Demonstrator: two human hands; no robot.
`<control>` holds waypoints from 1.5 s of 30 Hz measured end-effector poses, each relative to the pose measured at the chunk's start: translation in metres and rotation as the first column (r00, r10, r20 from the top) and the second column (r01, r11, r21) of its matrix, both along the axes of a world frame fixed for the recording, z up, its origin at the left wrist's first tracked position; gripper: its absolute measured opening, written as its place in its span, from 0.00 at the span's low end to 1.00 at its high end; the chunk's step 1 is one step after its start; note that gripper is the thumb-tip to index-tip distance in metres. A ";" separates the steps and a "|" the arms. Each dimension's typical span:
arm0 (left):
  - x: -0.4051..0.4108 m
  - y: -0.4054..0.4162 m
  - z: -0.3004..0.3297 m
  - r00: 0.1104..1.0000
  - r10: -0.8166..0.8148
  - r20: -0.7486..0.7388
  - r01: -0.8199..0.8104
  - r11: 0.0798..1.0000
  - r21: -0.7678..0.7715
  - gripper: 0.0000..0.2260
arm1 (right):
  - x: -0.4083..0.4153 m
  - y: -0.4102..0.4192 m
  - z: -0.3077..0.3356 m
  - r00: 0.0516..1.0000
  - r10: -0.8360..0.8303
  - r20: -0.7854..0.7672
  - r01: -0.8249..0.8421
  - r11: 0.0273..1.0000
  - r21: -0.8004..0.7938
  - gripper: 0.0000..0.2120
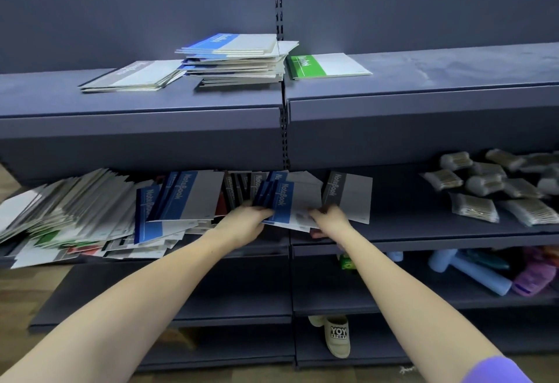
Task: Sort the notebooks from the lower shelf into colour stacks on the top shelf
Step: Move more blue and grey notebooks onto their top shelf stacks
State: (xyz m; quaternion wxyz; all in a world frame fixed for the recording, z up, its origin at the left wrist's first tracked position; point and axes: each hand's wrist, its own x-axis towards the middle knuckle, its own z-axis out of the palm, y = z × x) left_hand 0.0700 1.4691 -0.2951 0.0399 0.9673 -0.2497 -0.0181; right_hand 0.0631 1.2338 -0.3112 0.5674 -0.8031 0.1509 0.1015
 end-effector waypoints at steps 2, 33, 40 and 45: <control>-0.004 0.003 0.002 0.999 -0.026 0.042 0.028 0.999 -0.045 0.21 | 0.001 0.002 0.001 0.995 -0.084 -0.052 0.093 0.969 0.231 0.22; -0.062 0.094 0.089 0.737 -0.457 0.498 0.519 0.855 0.016 0.25 | -0.128 0.046 0.102 0.994 0.042 0.098 -0.065 0.969 0.240 0.13; -0.090 0.112 0.138 0.591 -0.462 0.661 0.662 0.746 -0.071 0.17 | -0.168 0.089 0.174 0.995 0.006 0.101 -0.020 0.990 0.137 0.11; -0.092 0.131 0.186 0.524 -0.471 0.709 0.671 0.742 -0.003 0.21 | -0.177 0.115 0.215 0.978 -0.037 0.204 0.015 0.994 0.110 0.12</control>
